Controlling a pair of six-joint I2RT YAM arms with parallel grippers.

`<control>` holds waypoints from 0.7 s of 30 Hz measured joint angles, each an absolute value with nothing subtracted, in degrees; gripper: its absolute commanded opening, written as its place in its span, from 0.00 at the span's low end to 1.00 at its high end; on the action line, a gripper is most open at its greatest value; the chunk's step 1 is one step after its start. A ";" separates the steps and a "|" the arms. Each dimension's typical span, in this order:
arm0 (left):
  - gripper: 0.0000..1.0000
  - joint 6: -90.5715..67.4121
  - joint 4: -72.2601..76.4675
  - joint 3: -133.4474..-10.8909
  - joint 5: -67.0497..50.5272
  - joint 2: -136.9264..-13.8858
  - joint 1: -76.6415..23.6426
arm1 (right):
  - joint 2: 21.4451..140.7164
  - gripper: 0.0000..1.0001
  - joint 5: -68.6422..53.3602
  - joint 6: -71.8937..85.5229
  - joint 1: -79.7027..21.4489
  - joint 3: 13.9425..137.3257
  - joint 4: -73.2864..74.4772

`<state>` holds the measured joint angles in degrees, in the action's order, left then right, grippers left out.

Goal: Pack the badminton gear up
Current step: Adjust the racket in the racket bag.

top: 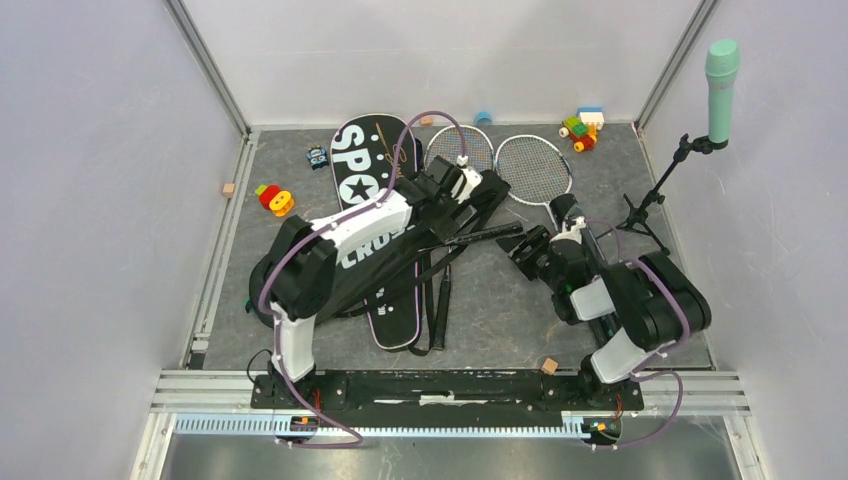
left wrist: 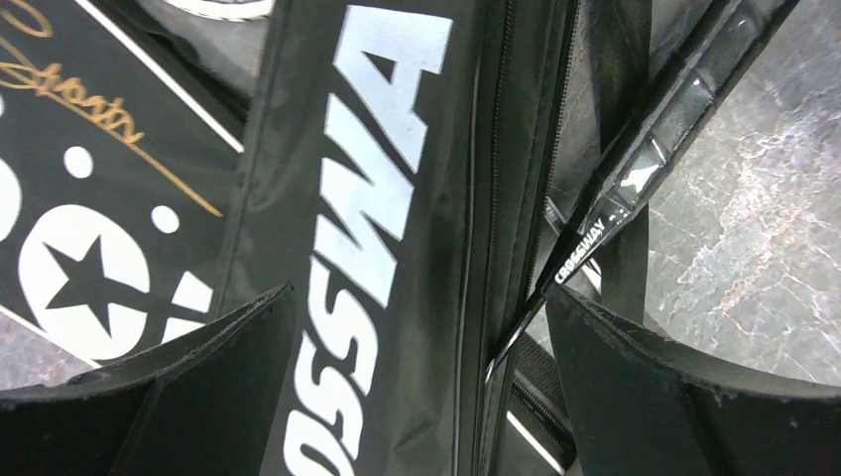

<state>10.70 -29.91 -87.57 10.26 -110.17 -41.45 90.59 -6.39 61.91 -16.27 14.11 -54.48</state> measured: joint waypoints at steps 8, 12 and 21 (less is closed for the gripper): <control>0.88 11.42 -29.61 -92.58 13.10 -118.69 -41.30 | 100.97 0.63 -4.03 68.51 -16.29 20.56 -60.20; 0.64 12.47 -29.32 -95.07 13.21 -121.84 -40.71 | 104.64 0.52 -3.18 70.52 -16.29 23.66 -60.95; 0.02 15.79 -29.69 -99.11 12.03 -124.14 -39.83 | 111.09 0.04 -2.94 72.79 -16.21 28.16 -65.10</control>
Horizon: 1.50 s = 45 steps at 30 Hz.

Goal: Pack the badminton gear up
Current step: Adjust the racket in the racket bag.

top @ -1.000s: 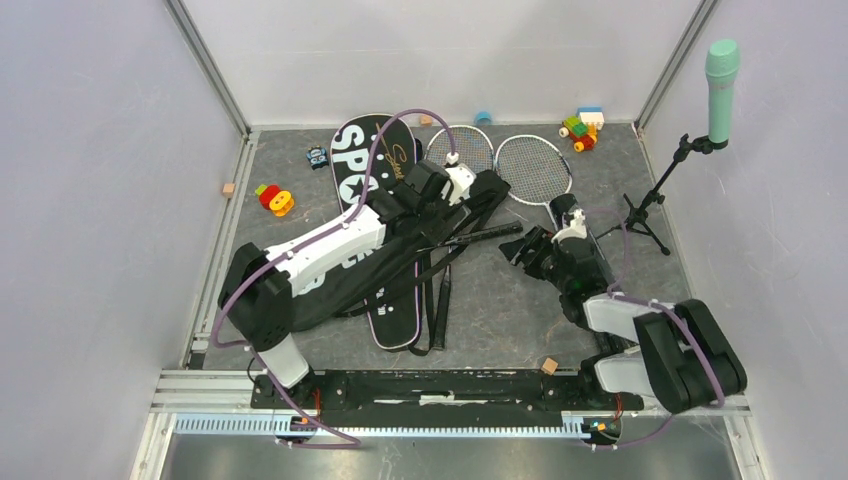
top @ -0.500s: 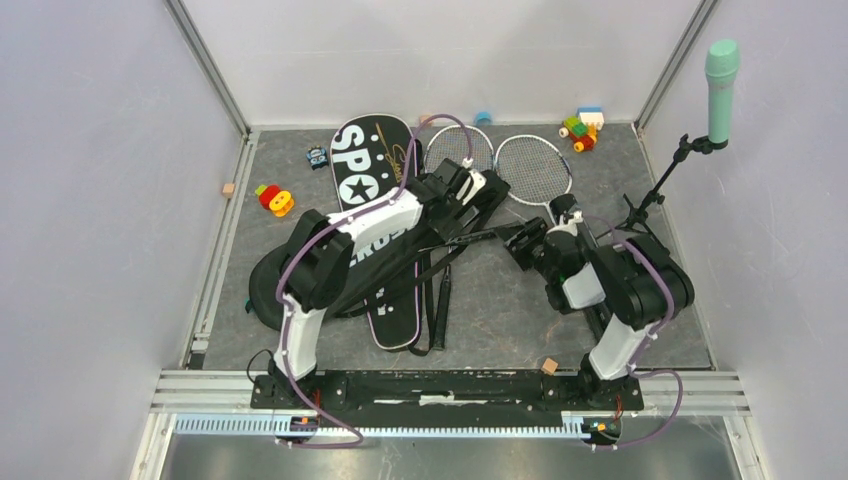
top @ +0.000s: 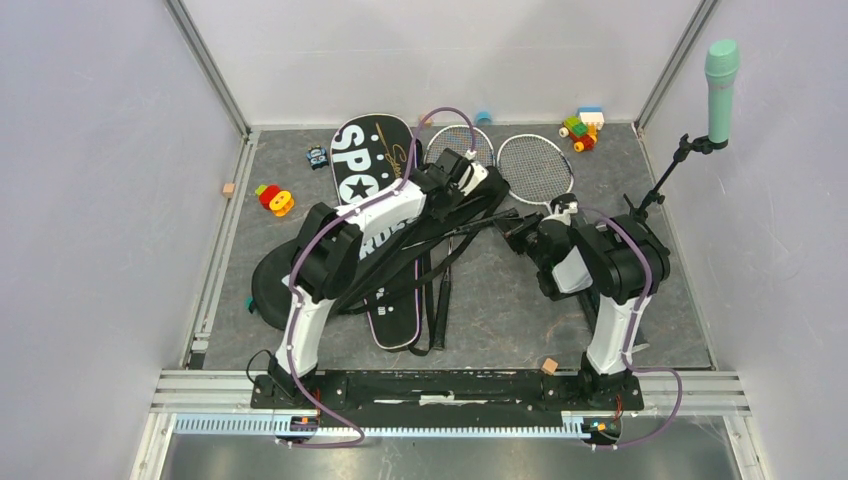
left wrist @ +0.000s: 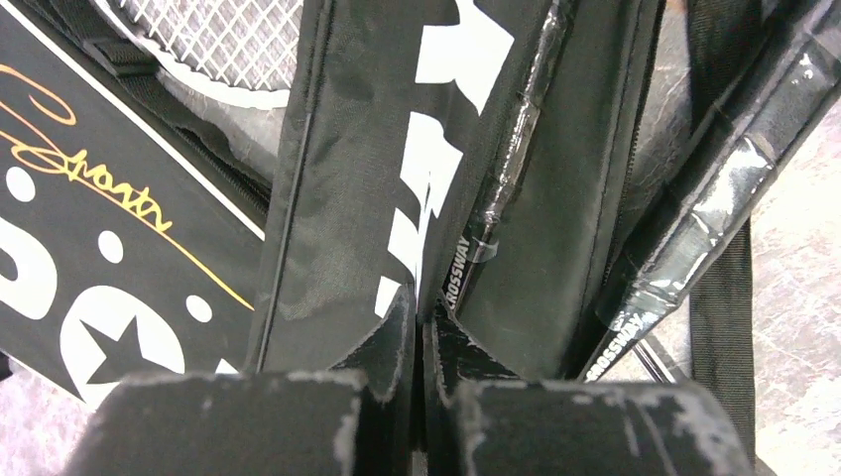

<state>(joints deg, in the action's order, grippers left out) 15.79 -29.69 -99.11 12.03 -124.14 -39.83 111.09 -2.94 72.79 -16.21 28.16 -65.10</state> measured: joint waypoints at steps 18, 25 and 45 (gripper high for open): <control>0.02 6.11 -32.53 -101.71 2.61 -119.52 -39.46 | 107.57 0.61 -17.37 68.07 -17.56 17.30 -84.23; 0.02 3.73 -33.67 -102.76 4.16 -119.52 -38.92 | 87.35 0.68 -16.23 57.89 -17.45 9.08 -73.36; 0.02 0.71 -37.01 -103.88 -5.30 -119.52 -38.00 | 107.33 0.49 -13.91 66.17 -17.45 19.64 -83.42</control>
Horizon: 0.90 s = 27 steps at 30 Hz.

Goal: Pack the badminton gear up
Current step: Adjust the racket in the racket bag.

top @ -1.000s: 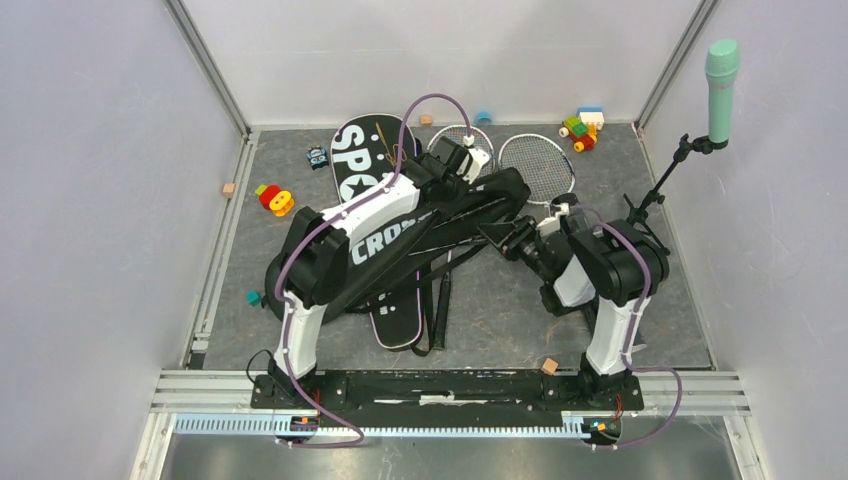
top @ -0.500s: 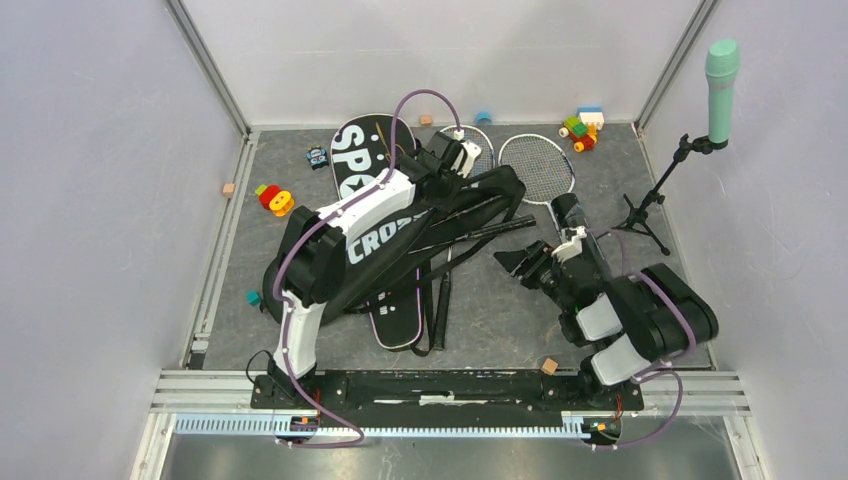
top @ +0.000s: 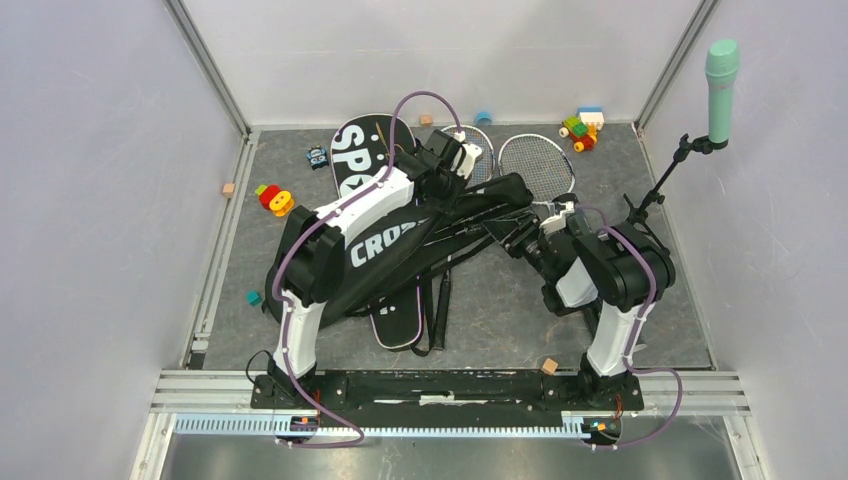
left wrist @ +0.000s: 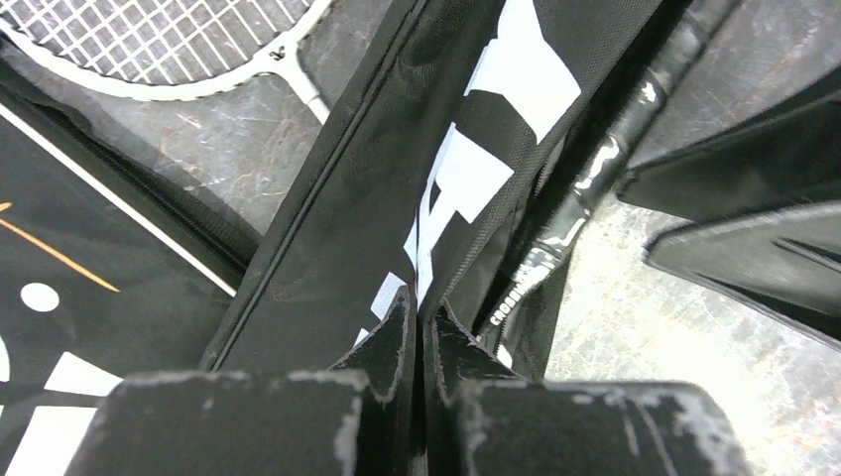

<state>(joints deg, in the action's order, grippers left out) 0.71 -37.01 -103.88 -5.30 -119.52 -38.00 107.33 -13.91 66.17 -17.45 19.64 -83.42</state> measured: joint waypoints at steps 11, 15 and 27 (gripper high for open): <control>0.02 -0.75 -37.85 -104.53 -8.47 -119.52 -37.82 | 109.25 0.53 -12.86 65.95 -17.45 21.56 -82.08; 0.02 -2.00 -38.17 -105.82 -8.10 -119.52 -37.80 | 107.02 0.57 -11.70 64.38 -17.45 19.09 -78.56; 0.02 -3.05 -38.68 -106.24 -9.74 -119.52 -37.60 | 106.45 0.58 -8.32 63.88 -17.45 21.78 -78.39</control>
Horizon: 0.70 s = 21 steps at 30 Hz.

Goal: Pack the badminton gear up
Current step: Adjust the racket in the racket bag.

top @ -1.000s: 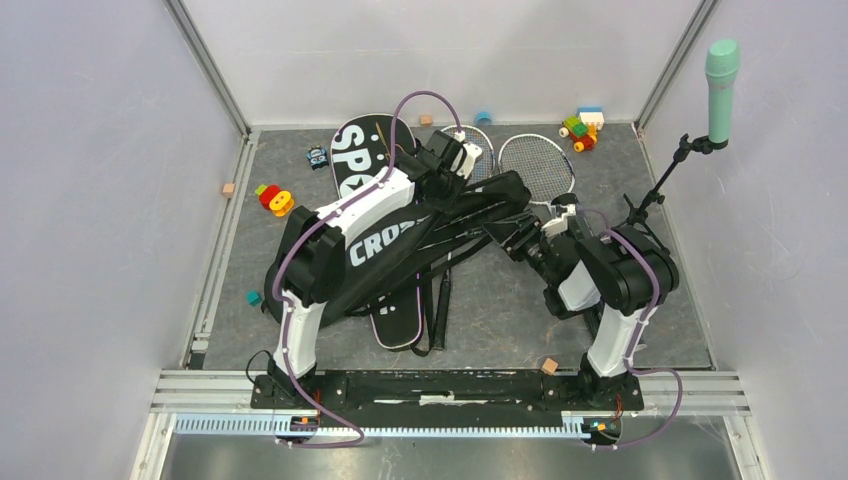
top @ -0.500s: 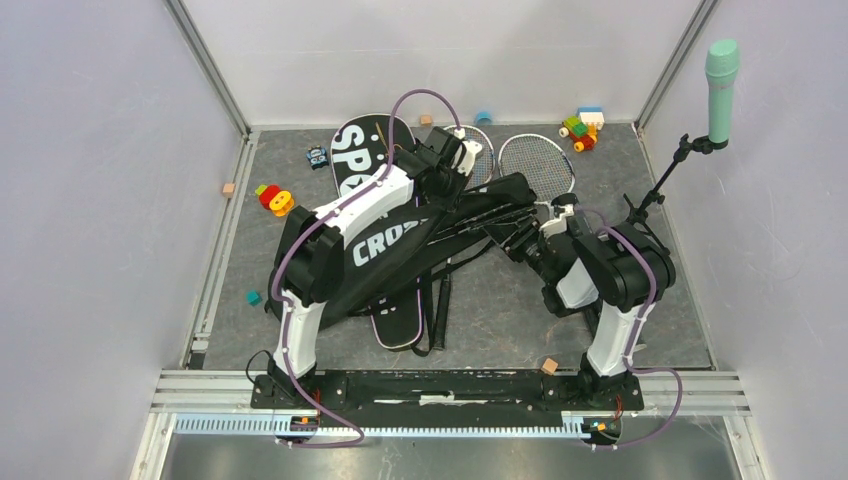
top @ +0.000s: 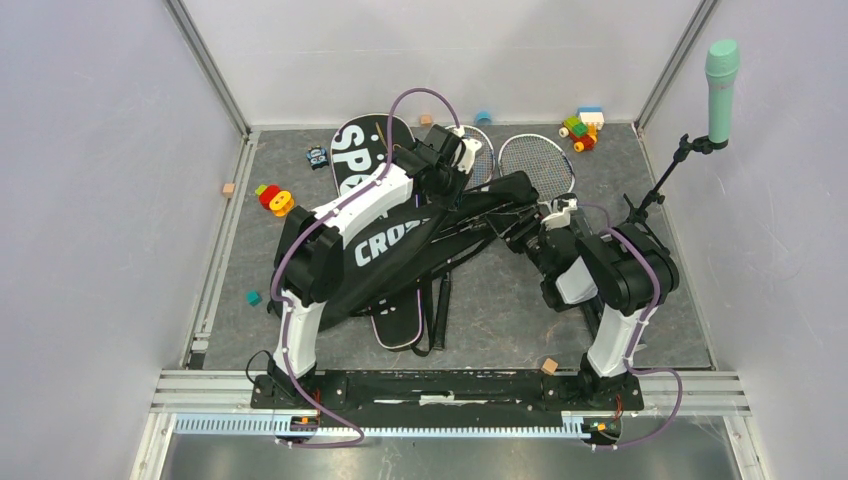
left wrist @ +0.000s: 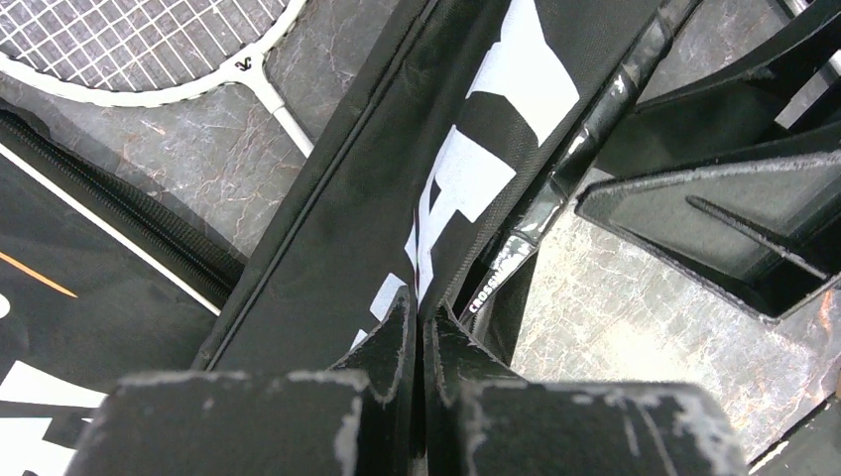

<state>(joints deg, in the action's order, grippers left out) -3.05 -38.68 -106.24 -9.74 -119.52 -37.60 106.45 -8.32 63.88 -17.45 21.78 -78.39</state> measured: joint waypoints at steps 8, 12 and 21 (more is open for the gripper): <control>0.02 -3.16 -38.65 -106.24 -11.16 -119.20 -37.34 | 108.03 0.07 -6.28 67.31 -17.17 22.72 -79.59; 0.02 -3.44 -38.57 -106.24 -11.53 -118.80 -37.23 | 108.25 0.00 -6.66 70.02 -17.15 22.72 -81.89; 0.02 -5.52 -39.53 -106.32 -15.38 -118.69 -35.99 | 111.20 0.00 -9.30 65.39 -27.81 31.38 -82.89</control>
<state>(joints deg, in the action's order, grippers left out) -5.52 -39.53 -106.32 -15.38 -118.69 -35.99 111.20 -9.30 65.39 -27.81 31.38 -82.89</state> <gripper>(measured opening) 0.042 0.010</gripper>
